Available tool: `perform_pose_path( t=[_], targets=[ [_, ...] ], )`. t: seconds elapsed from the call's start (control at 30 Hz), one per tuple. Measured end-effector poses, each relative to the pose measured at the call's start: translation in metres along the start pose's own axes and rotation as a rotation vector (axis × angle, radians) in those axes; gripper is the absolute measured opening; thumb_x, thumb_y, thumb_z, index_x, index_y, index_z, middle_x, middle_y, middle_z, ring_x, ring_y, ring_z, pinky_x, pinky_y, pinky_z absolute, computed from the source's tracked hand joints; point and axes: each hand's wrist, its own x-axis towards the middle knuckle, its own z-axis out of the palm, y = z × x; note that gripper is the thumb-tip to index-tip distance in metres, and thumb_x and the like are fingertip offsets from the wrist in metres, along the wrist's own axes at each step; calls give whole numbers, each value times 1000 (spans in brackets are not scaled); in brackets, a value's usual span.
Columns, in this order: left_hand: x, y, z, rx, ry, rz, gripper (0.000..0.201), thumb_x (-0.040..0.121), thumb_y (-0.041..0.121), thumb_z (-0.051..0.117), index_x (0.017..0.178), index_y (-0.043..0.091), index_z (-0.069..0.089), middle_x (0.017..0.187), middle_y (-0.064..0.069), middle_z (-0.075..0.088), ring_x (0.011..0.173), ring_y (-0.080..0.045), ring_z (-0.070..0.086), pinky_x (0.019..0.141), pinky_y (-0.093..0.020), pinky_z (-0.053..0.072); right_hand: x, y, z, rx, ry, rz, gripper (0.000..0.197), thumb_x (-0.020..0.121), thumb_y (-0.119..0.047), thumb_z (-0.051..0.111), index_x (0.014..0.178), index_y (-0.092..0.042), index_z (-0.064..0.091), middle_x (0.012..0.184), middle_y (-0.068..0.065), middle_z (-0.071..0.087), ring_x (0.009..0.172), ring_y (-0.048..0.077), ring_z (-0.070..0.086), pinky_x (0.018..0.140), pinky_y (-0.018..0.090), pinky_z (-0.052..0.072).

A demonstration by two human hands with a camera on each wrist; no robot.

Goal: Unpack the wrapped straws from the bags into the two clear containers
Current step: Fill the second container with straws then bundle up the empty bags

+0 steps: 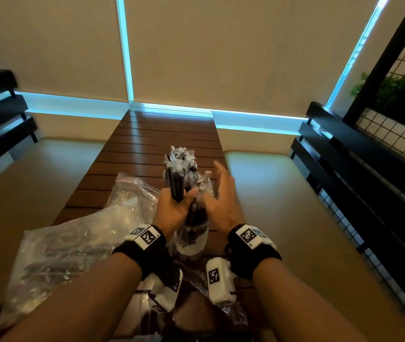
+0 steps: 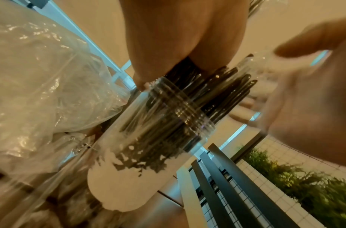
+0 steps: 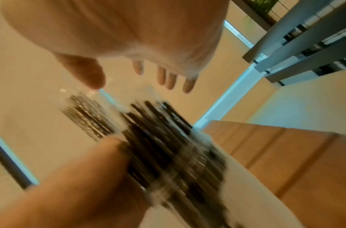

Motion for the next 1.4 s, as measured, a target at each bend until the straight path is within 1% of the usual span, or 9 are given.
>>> perform_pose_path(
  t=[0.13, 0.23, 0.3, 0.47, 0.67, 0.97, 1.13, 1.27, 1.4],
  targets=[
    [1, -11, 1, 58, -22, -14, 21, 84, 32, 68, 71, 16, 67, 71, -8, 71, 68, -31, 66, 69, -54, 56, 17, -56, -1, -161, 185, -408, 57, 92, -38, 47, 146, -21, 38, 145, 2, 43, 131, 12, 41, 108, 31, 33],
    [8, -19, -1, 126, -2, -53, 17, 81, 34, 64, 77, 17, 61, 79, 3, 74, 74, -25, 67, 68, -53, 58, 24, -71, 15, -522, -75, -546, 48, 100, -35, 32, 141, -17, 48, 135, 5, 56, 124, 20, 50, 108, 41, 37],
    [2, -8, -6, 130, -31, -73, 11, 79, 34, 58, 80, 23, 62, 76, 14, 72, 76, -17, 67, 72, -46, 59, 21, -56, 23, -687, -206, -512, 43, 101, -30, 31, 134, -14, 53, 123, 5, 63, 113, 21, 57, 103, 45, 40],
    [-9, 1, -21, 58, -152, -158, 19, 97, 4, 49, 90, 8, 67, 102, -28, 69, 87, -29, 66, 82, -47, 56, 12, -28, 28, -716, -262, -462, 34, 103, -25, 37, 128, -12, 56, 114, 5, 64, 104, 23, 58, 98, 38, 41],
    [-1, 0, -39, -142, -143, -256, 37, 80, -4, 50, 111, 11, 64, 98, -7, 71, 86, -14, 67, 65, -21, 53, 11, -17, 33, -762, -264, -426, 44, 100, -32, 26, 128, -16, 56, 121, 2, 63, 114, 19, 55, 111, 41, 31],
    [-4, 2, -71, 429, -249, -138, 42, 72, 19, 51, 109, 17, 71, 104, 2, 73, 99, -14, 67, 92, -40, 55, 6, -25, 30, -1137, -505, -366, 73, 99, -58, 7, 155, -13, 21, 162, 7, 20, 152, 21, 5, 118, 56, -12],
    [0, -6, -118, 728, -112, -211, 32, 80, 0, 57, 107, 11, 70, 109, -6, 70, 104, -22, 64, 90, -32, 51, 7, -45, 34, -1183, -425, -368, 73, 92, -65, 30, 153, -26, 24, 161, 10, 21, 149, 31, 14, 116, 63, 1],
    [0, -24, -175, 1068, -105, -460, 56, 76, 24, 59, 132, 16, 54, 138, -16, 45, 124, -37, 50, 105, -43, 45, 3, -70, 65, -1196, -290, -671, 34, 88, -34, 53, 118, -21, 61, 122, 7, 60, 115, 29, 50, 96, 48, 34],
    [-14, -45, -211, 1255, -167, -633, 64, 85, 48, 49, 140, 17, 41, 146, -18, 38, 131, -40, 42, 109, -44, 38, 3, -68, 112, -1258, -606, -646, 21, 93, -5, 50, 104, -9, 67, 111, 10, 65, 102, 32, 62, 73, 38, 41]
  ],
)
